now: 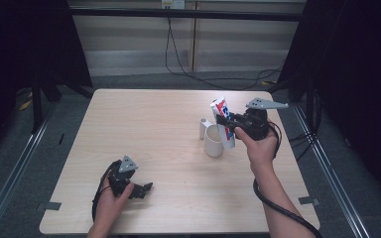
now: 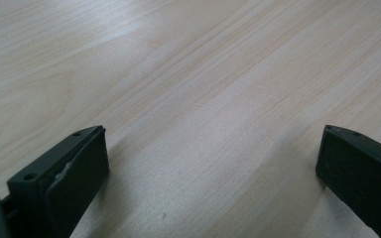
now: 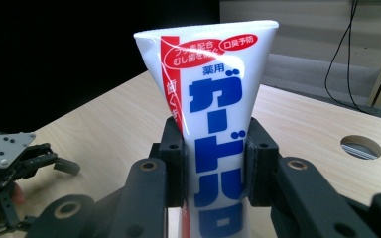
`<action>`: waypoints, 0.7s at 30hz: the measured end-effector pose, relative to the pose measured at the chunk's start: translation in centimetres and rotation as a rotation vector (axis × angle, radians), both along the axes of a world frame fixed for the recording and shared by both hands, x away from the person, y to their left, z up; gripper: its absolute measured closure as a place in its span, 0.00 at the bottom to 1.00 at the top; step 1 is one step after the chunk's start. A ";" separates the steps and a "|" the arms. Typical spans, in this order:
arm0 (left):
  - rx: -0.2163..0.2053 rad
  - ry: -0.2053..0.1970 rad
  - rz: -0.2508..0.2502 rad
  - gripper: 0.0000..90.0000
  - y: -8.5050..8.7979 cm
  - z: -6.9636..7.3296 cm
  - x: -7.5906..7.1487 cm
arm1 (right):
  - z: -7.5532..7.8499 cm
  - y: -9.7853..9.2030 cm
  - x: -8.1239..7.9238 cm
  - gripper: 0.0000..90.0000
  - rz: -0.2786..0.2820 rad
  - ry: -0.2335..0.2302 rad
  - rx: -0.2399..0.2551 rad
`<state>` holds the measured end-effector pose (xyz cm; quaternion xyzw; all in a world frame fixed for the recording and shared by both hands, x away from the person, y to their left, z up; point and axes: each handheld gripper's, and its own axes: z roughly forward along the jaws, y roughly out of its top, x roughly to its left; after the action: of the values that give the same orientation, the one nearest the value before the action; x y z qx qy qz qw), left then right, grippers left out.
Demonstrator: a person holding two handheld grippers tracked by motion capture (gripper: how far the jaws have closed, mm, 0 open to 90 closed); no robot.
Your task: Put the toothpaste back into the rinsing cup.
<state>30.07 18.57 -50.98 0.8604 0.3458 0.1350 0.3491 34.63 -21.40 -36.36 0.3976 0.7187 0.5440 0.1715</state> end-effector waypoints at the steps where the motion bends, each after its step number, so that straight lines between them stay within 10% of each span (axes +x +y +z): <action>1: 0.000 0.000 0.000 0.00 0.0 0.0 0.0 | 0.0 0.0 0.1 0.76 0.001 0.000 0.000; 21: -0.001 0.000 0.002 0.00 0.0 0.0 0.0 | -0.3 0.4 1.8 0.76 -0.042 -0.020 0.011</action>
<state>30.06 18.56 -50.98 0.8599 0.3468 0.1353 0.3492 36.44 -20.98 -36.68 0.4083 0.7054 0.5481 0.1879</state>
